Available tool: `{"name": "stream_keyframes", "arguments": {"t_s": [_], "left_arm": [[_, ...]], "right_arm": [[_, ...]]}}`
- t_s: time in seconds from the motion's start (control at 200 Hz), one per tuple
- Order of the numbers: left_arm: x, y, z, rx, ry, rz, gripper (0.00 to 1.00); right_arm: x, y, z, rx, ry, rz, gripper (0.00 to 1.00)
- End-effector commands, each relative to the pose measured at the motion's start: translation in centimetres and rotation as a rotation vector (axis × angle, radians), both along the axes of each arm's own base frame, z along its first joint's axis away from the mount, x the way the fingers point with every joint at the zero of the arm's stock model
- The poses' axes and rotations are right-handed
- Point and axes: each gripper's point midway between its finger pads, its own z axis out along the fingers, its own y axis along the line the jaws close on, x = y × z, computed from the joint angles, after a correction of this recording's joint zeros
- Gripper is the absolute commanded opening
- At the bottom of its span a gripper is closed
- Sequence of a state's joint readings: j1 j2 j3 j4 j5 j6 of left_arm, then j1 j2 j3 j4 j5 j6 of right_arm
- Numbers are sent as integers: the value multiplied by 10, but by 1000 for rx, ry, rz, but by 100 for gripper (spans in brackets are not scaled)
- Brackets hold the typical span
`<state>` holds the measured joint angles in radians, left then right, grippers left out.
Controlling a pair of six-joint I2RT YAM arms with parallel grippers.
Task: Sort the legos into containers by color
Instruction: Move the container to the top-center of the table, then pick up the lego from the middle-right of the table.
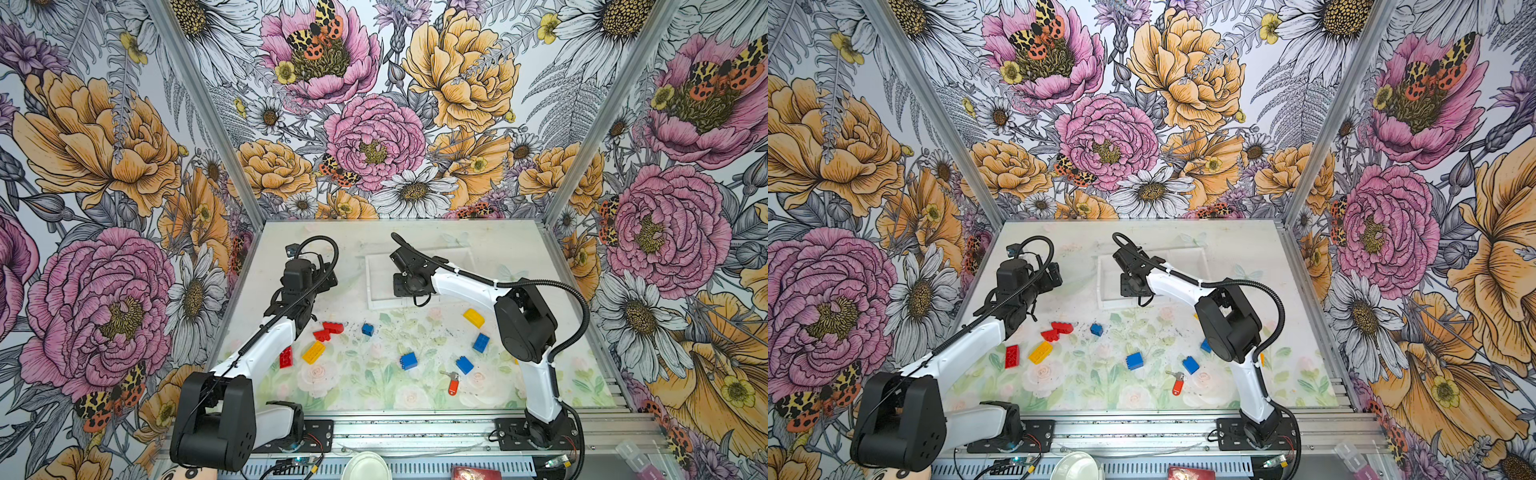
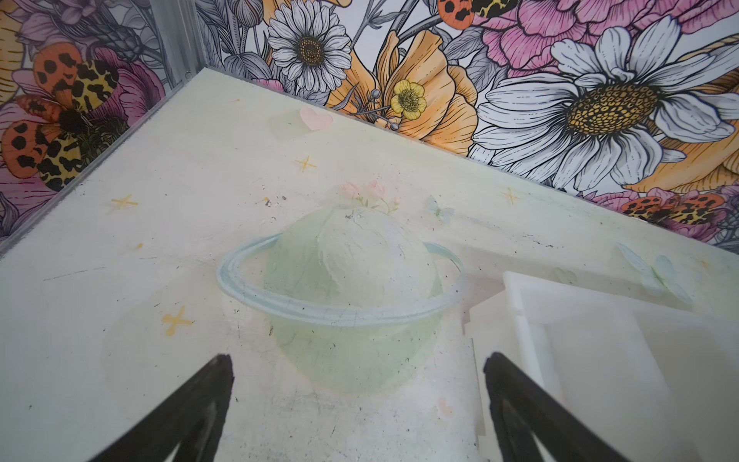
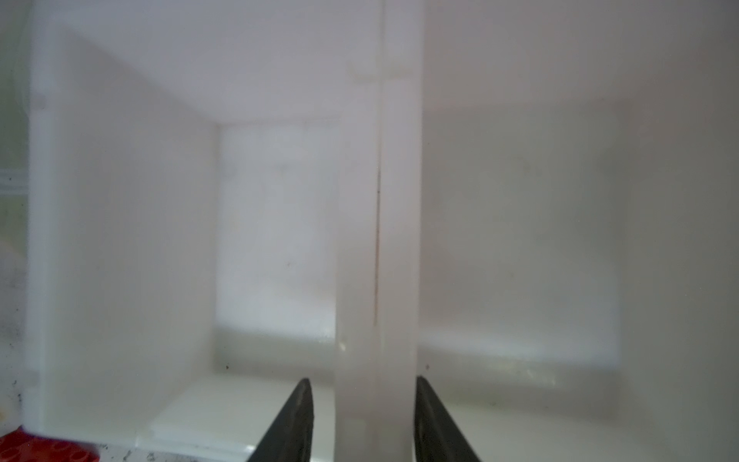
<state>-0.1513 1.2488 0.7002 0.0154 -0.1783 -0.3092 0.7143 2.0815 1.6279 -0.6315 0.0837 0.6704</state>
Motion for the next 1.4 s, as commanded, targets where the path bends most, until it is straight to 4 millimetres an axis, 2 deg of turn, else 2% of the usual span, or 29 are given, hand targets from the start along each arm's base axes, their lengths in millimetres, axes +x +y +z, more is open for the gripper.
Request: {"name": "stream_keyframes", "arguments": {"t_s": [0.0, 0.14, 0.285, 0.405, 0.64, 0.73, 0.835, 0.955, 1.126, 1.396], "left_arm": [[-1, -5, 7, -2, -8, 3, 99], [2, -18, 8, -2, 3, -26, 99], [3, -33, 7, -9, 16, -57, 99], [4, -45, 5, -17, 26, -79, 99], [2, -53, 2, -29, 35, -91, 99], [3, -54, 1, -29, 38, -92, 99], [4, -55, 0, -28, 43, -97, 99], [5, -57, 0, -29, 43, -100, 99], [7, -58, 1, -29, 43, -102, 99], [7, -59, -2, -28, 50, -101, 99]], "right_arm": [[1, 8, 43, 82, -68, 23, 50], [-11, -8, 66, 102, -93, 17, 57], [-31, -42, 75, 106, -81, -25, 61], [-52, -84, 68, 95, -33, -99, 63], [-98, -189, 38, 60, 92, -312, 63], [-107, -213, 29, 46, 117, -341, 63], [-107, -226, 26, -24, 115, -294, 63], [-101, -230, 20, -92, 108, -197, 64], [-93, -231, 4, -171, 128, -46, 64], [-74, -225, -12, -168, 110, 44, 69]]}}
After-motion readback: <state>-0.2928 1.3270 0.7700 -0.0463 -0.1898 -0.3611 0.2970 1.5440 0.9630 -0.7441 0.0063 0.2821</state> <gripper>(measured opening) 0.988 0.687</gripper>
